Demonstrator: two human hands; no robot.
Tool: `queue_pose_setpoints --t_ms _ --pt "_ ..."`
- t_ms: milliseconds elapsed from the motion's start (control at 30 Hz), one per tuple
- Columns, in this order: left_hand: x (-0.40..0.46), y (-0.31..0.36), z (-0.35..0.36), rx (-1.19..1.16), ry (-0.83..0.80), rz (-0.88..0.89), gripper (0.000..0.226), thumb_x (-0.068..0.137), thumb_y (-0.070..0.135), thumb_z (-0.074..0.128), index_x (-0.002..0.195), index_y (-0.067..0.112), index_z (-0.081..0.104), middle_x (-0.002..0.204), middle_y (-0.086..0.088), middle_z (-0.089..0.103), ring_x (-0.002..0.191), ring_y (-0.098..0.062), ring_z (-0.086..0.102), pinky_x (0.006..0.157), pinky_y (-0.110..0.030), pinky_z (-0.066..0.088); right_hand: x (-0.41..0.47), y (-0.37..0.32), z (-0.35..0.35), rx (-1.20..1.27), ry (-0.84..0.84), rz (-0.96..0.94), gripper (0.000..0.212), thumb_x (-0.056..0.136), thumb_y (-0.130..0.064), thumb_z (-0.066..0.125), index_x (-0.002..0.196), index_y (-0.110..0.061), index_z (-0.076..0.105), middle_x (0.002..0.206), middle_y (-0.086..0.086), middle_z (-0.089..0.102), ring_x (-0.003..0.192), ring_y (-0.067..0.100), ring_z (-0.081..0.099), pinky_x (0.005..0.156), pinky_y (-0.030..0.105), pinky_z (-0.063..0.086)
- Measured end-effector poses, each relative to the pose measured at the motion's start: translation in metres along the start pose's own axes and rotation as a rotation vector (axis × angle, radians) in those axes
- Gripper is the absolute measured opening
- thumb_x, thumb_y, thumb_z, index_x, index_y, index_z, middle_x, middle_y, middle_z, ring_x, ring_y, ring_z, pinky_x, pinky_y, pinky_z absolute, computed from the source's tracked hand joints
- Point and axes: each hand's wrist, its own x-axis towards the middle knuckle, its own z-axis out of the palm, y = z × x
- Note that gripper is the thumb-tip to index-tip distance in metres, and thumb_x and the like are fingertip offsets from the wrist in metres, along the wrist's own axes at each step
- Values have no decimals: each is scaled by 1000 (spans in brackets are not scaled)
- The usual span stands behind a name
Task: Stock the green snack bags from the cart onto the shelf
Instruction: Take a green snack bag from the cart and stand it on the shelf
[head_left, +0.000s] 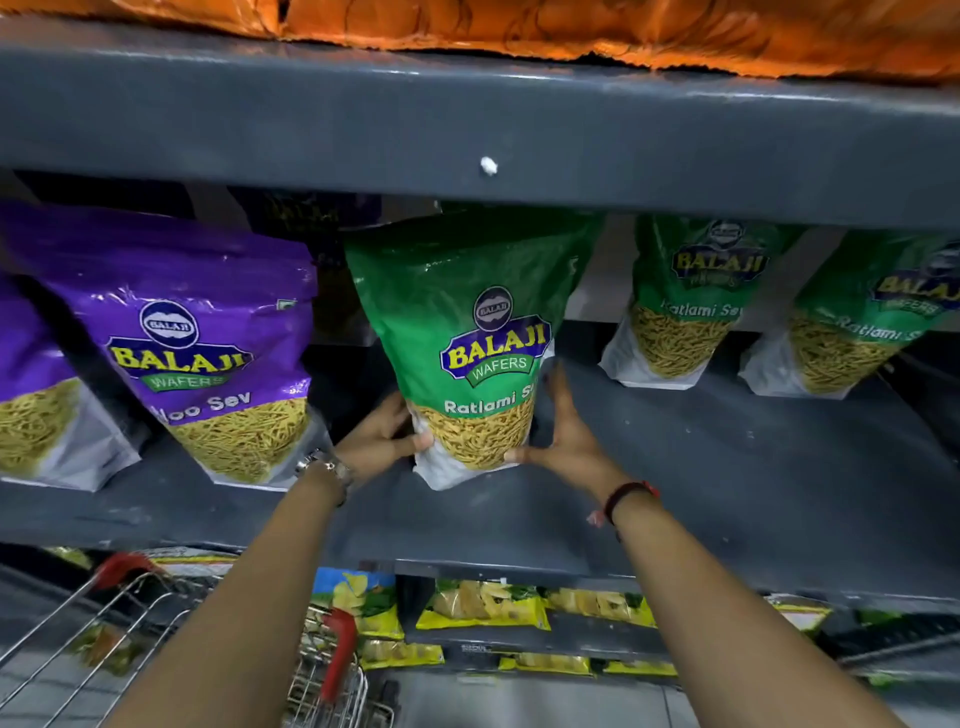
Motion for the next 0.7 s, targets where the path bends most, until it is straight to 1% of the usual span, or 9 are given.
queue_pose_setpoints --t_ms 67,167,233,300,433,533,600,633,700 --pt "-5 -4 7 -69 133 19 57 84 -11 43 135 3 22 142 -16 36 127 -22 37 109 -36 32 3 -2 6 45 -47 7 103 66 -3 76 141 -21 6 138 -6 32 128 7 28 104 24 27" --pt "-13 -16 19 -129 207 26 65 80 -3 57 134 13 26 140 -12 40 120 -14 44 101 -28 43 -2 0 20 35 90 13 84 67 -10 77 133 -22 27 129 -1 48 119 11 42 97 27 35" --pt "-15 -20 23 -77 216 27 85 65 14 74 134 18 25 135 -4 44 120 -13 45 102 -32 42 -8 3 29 1 183 -16 76 65 -15 78 127 -21 34 128 1 52 118 15 47 95 28 38" --pt "-14 -19 26 -35 230 29 98 52 31 75 134 17 23 132 -2 45 121 -15 45 101 -33 40 -13 6 35 -17 228 -26 74 64 -18 79 124 -22 36 128 4 52 117 18 49 93 30 41" --pt "-17 -14 26 50 207 9 103 51 43 74 136 18 20 135 -2 42 125 -16 40 105 -35 35 -21 6 41 -18 295 -31 72 61 -20 81 119 -26 37 122 4 52 111 17 52 85 26 43" --pt "-22 -15 27 81 191 -5 88 68 29 69 139 19 18 143 -4 37 132 -20 34 111 -39 30 -25 3 41 -45 304 -34 71 61 -19 81 116 -22 36 121 8 49 110 22 52 85 31 47" --pt "-27 -17 32 96 248 -25 82 77 17 66 140 17 14 149 -8 29 136 -19 28 115 -39 25 -26 1 40 -68 278 -24 74 62 -18 80 120 -18 34 126 10 43 114 25 50 90 38 48" --pt "-32 -17 37 117 316 -34 78 79 13 64 140 15 14 151 -9 26 136 -16 26 114 -32 22 -28 0 41 -75 265 -10 79 63 -18 79 125 -18 30 131 11 37 116 26 48 93 39 47" --pt "-48 -17 45 197 520 -48 67 82 13 60 138 10 24 148 -11 31 133 -17 30 102 -16 23 -35 0 43 -74 309 60 90 66 -17 77 135 -18 20 139 13 23 117 27 47 95 36 43"
